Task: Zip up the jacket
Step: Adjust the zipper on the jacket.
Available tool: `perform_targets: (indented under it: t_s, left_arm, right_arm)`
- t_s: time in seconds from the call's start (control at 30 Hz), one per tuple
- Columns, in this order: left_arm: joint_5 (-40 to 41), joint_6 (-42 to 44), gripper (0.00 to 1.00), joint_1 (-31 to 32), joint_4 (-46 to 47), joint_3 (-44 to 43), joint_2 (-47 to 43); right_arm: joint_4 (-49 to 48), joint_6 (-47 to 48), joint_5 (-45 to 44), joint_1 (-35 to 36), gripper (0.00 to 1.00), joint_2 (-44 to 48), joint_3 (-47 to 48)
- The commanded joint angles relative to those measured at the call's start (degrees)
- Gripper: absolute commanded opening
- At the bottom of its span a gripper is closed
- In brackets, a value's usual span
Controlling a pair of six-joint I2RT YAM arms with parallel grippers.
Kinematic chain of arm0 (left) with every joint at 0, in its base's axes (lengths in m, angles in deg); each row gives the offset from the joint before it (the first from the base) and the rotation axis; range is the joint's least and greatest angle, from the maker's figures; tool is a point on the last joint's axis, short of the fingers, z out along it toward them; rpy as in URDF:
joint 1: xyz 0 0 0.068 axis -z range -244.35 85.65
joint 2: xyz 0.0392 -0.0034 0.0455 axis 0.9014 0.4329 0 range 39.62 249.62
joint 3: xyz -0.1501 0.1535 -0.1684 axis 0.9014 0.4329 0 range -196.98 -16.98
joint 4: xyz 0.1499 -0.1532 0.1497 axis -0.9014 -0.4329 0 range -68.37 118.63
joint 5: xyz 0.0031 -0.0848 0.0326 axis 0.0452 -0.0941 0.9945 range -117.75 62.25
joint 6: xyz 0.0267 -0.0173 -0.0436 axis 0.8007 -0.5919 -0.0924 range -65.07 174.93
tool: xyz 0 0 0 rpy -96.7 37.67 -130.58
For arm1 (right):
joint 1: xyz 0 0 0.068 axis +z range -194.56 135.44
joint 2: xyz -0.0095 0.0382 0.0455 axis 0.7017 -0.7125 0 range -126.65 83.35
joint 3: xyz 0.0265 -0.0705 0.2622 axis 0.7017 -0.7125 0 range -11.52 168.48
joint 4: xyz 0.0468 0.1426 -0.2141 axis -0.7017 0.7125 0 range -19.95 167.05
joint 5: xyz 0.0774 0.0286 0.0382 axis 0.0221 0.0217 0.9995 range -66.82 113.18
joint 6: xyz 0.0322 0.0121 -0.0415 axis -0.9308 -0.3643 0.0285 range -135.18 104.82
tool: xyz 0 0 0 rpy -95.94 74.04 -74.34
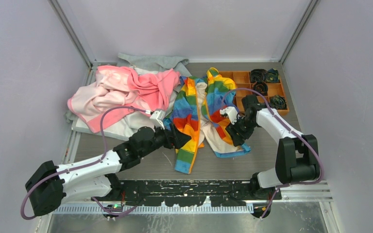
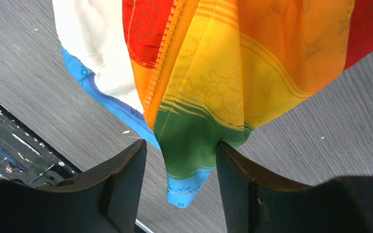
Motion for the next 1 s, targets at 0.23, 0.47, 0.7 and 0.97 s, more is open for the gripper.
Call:
perform_targets:
  t_s: [0.23,0.47,0.7,0.97]
  left_arm:
    - [-1.33,-0.37,0.76,-0.39,1.04,-3.42,0.24]
    - [-2.29,-0.54,0.75,-0.39,-0.85,-4.61,1.21]
    - [-9.64,1.46,0.72,-0.35,-4.46,-6.99,3.42]
    - [-7.00,6.43,0.65,0.83,-23.73,-11.28,4.35]
  right_arm:
    - [1.63,1.85,3.76,-0.23,0.61,3.88,1.51]
    - [0.92,2.32,5.12,-0.37,0.62,6.58,1.12]
    - [0.76,2.49,7.18,-1.15,0.62,8.39,1.12]
    - [0.54,2.38,9.70,-1.47,0.62,10.48,1.12]
